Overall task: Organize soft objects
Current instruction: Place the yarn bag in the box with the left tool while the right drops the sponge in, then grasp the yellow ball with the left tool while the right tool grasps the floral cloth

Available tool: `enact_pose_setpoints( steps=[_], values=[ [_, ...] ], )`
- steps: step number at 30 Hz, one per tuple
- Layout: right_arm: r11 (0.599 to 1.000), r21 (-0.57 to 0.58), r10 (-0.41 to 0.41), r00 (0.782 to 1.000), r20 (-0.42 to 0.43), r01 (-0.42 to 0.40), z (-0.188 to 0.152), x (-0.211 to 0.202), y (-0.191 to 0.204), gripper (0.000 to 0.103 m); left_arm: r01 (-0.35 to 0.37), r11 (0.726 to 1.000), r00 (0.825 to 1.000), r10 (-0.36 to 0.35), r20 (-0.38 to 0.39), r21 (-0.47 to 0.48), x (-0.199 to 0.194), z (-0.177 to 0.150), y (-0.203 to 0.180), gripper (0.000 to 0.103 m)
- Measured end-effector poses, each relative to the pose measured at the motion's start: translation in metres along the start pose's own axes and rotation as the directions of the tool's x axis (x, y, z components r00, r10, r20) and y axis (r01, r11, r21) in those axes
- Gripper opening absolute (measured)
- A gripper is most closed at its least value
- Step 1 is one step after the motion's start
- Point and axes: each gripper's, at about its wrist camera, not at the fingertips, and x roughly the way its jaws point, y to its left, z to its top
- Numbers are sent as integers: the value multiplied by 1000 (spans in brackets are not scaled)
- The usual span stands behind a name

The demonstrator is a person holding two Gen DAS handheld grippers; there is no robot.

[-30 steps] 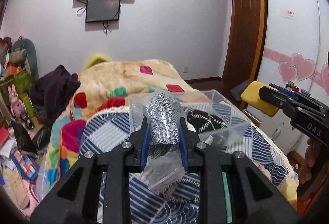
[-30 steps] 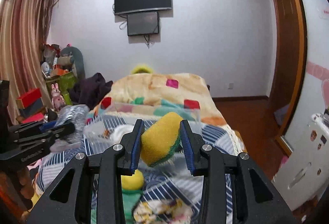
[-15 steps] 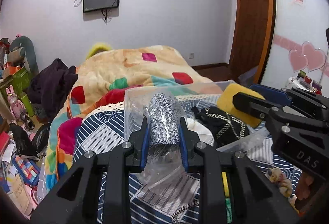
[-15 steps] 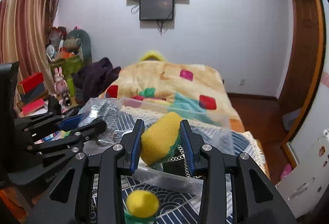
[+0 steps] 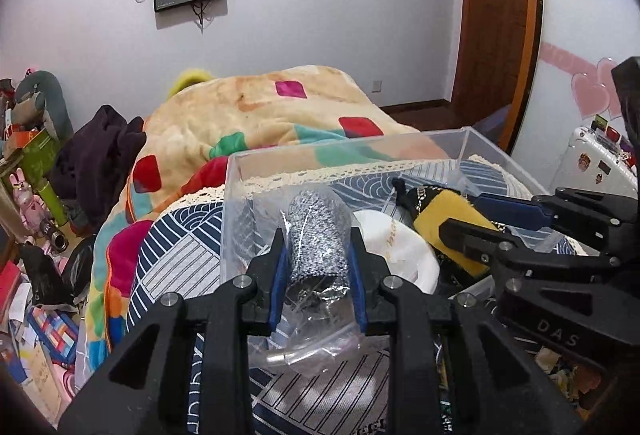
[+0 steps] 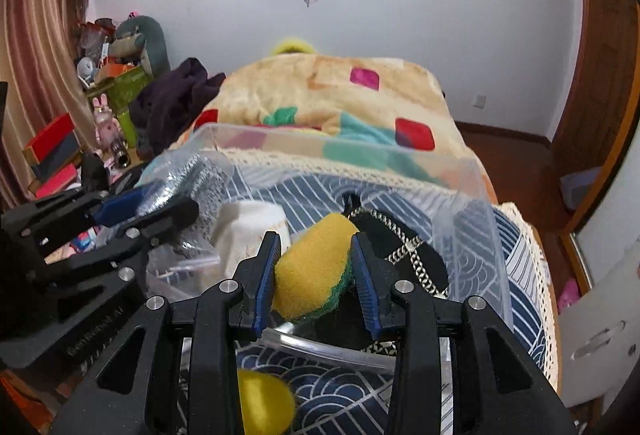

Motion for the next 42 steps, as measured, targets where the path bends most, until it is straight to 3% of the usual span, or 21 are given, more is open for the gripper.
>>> enact_pose_setpoints(
  steps=[3,6,8,12,14,21,24,26,30,36,42],
  values=[
    [1000,-12,-2,1000,-15,2,-2,-1,-1,37,0,1000,1000,0,-12,5,1,-2,-1,35],
    [1000,-14,-4,1000,-13,4,-4,-7,-3,46,4,1000,1000,-4,-6,11,-5,-4,-4,45],
    [1000,-17,-14,1000,2,14,-4,-10,-4,55,-2,1000,1000,1,9,20,-11,-5,-5,51],
    [1000,-15,-19,999,43,19,-3,-27,-7,58,5,1000,999,-6,52,23,-30,-4,-8,62],
    [1000,-11,-23,997,72,24,-3,-38,-10,64,12,1000,998,-12,67,12,-40,-3,-7,71],
    [999,10,-45,986,159,44,-5,-72,-18,69,54,999,992,-52,114,-10,-73,-1,-5,74],
    [999,17,-54,981,185,52,-13,-85,-21,73,69,998,990,-67,127,-11,-85,-9,-8,90],
    [998,14,-69,979,190,68,-21,-90,-21,75,72,997,989,-71,131,-4,-90,-15,-10,92],
    [996,11,-90,982,167,89,-37,-89,-23,77,96,995,990,-97,103,7,-91,-29,-17,92],
    [997,26,-79,995,63,78,-75,-73,-28,78,129,992,991,-130,34,8,-83,-57,-27,92],
    [997,68,-19,999,-41,21,-107,-61,-29,78,149,989,988,-149,-48,-1,-66,-84,-36,92]
  ],
)
